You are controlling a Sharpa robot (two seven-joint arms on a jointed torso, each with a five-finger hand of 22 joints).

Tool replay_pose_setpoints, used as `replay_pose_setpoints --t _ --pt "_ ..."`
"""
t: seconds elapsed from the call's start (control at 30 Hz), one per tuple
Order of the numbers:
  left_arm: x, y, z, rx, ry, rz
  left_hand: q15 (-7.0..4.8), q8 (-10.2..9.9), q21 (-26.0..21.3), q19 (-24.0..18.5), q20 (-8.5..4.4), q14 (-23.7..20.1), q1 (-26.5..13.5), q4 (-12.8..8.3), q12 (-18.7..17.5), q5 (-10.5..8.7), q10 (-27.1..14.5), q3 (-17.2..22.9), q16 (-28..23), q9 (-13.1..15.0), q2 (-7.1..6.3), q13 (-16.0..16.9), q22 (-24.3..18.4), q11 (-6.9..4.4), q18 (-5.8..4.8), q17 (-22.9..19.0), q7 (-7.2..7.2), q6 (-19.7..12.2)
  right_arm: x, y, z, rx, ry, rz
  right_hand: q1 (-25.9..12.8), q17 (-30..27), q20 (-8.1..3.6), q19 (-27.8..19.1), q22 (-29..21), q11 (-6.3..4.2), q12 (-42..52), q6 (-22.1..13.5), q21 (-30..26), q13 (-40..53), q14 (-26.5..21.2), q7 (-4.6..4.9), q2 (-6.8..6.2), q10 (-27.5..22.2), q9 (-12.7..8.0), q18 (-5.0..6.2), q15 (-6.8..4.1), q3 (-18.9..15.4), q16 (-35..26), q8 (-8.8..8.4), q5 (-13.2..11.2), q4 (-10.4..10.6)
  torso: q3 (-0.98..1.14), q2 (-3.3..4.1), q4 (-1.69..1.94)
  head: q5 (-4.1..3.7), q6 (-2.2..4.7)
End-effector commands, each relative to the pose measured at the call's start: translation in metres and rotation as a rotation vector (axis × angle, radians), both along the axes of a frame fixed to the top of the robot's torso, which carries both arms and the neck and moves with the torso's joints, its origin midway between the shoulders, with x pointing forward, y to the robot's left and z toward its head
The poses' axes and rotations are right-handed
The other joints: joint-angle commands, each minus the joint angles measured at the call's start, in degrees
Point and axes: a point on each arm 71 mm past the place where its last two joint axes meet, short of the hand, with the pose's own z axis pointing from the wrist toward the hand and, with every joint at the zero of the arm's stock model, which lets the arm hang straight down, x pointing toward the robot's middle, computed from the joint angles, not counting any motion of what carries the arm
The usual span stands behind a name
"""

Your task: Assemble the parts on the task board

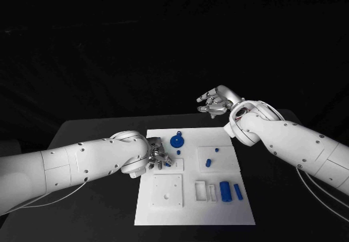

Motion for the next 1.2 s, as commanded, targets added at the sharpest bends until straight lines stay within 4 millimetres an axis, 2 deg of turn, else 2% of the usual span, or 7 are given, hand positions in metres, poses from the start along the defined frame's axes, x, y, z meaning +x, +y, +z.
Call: replay_pose_setpoints --t 0.03,0.63,1.2 --pt "-0.0067 -0.0011 -0.0099 0.025 0.053 -0.02 -0.33 1.01 -0.6 0.44 0.04 0.31 0.79 -2.46 0.48 -0.36 2.41 2.98 0.35 4.27 0.1 -0.1 0.44 -0.28 -0.6 0.35 -4.67 4.66 -0.0004 0.0012 -0.0009 -0.012 0.004 0.012 -0.43 -0.03 -0.52 1.54 0.14 -0.07 -0.05 0.31 -0.36 -0.06 -0.02 -0.09 0.04 -0.16 -0.06 0.64 -0.21 0.42 -0.27 -0.21 0.47 -0.02 0.01 -0.01 -0.01 0.02 -0.05" --pt "-0.0066 0.0012 -0.0103 0.039 0.054 -0.022 0.06 6.03 -2.46 1.47 0.89 0.85 0.31 -2.86 3.5 0.18 2.58 3.0 2.5 5.7 0.65 -0.99 4.43 -0.43 0.01 4.36 -5.26 4.64 -0.0003 0.0003 -0.0028 -0.023 0.017 0.013 -0.43 0.05 -0.52 1.54 0.48 -0.06 -0.05 0.2 -0.4 -0.02 -0.03 -0.07 -0.04 -0.18 -0.06 0.65 -0.21 0.62 -0.19 -0.21 0.93 -0.13 -0.04 0.02 0.0 0.02 -0.07" --pt "-0.0054 -0.0004 -0.0105 0.04 0.051 -0.022 0.1 6.54 -3.25 1.81 0.98 0.89 0.35 -2.78 3.59 -0.21 2.59 3.03 2.49 5.55 0.93 -1.08 5.34 -0.43 0.09 4.23 -5.23 4.27 -0.0002 0.001 -0.0039 -0.027 0.022 0.015 -0.55 0.06 -0.53 1.53 0.79 -0.06 -0.1 0.22 -0.45 -0.03 -0.06 -0.07 -0.09 -0.18 -0.06 0.67 -0.22 0.89 -0.21 -0.21 1.44 -0.2 -0.01 0.02 -0.01 0.04 -0.13"
